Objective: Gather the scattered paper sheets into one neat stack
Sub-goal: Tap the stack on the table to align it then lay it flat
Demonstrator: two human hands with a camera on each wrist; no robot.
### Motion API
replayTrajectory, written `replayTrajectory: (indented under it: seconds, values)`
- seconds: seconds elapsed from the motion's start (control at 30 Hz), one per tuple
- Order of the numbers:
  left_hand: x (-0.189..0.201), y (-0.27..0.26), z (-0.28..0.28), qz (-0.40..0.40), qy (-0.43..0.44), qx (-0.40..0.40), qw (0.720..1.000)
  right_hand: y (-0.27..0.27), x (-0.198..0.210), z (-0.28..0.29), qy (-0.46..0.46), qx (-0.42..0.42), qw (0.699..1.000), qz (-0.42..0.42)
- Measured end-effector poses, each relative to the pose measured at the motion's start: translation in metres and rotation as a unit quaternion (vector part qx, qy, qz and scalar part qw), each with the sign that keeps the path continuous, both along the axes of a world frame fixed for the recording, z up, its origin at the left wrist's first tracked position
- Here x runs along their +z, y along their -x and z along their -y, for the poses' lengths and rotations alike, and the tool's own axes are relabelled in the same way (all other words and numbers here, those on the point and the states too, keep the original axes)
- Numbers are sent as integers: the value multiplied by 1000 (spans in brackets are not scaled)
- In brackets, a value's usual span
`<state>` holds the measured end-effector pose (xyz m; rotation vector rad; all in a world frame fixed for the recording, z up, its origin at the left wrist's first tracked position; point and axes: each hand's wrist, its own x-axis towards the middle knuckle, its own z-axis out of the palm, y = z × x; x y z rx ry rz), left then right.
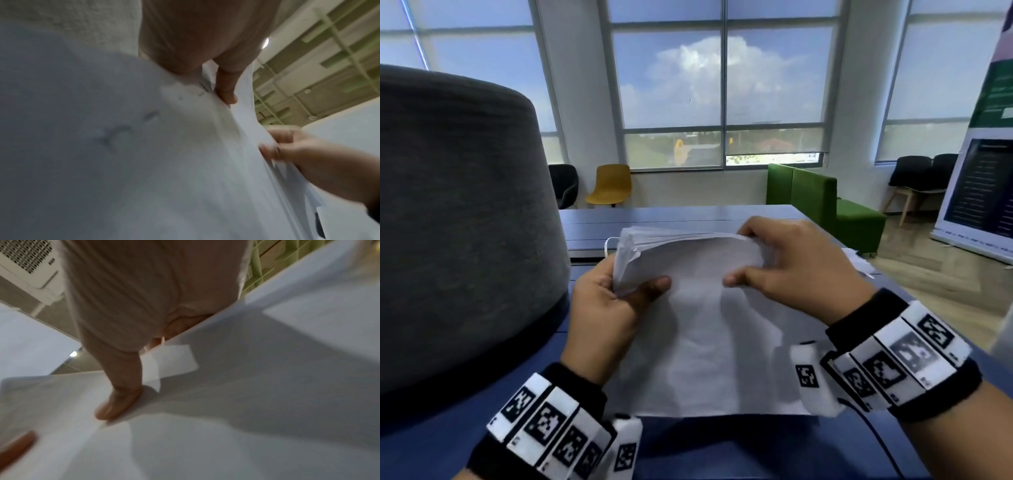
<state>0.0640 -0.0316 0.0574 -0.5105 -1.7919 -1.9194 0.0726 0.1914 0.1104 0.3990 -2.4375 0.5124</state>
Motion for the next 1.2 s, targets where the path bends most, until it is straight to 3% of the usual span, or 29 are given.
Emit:
replayTrajectory:
  seconds: [0.17, 0.27, 0.37, 0.4, 0.47, 0.5, 0.73, 0.87, 0.93, 1.1, 1.2]
  values:
    - [-20, 6, 18, 56, -63, 10, 996, -8, -16, -42, 46, -92, 993, 52]
    - [-24, 7, 25, 62, -74, 6, 995, -5, -29, -67, 221, -33, 972, 74]
    - [-24, 7, 25, 63, -96, -16, 993, 1, -56, -79, 451, 118, 876, 127]
    - [-25, 7, 24, 66, -99, -20, 993, 0, -64, -76, 502, 150, 837, 159]
    - [-28, 10, 22, 73, -103, -15, 992, -2, -74, -67, 546, 171, 792, 211]
    - [-29, 10, 21, 72, -105, -7, 992, -1, -77, -63, 551, 166, 790, 209]
    - [-27, 10, 9, 23, -124, 30, 992, 2, -69, -42, 485, 103, 868, -13]
    - [-27, 12, 14, 53, -167, 28, 984, -9, -64, -43, 418, 117, 901, -9]
    - [-25, 11, 16, 66, -185, 16, 980, -13, -65, -46, 436, 127, 891, 25]
    - [-14, 9, 21, 110, -219, -8, 969, -18, -77, -54, 503, 179, 811, 239]
    - [-9, 13, 24, 128, -214, -23, 968, -16, -80, -52, 519, 164, 805, 236]
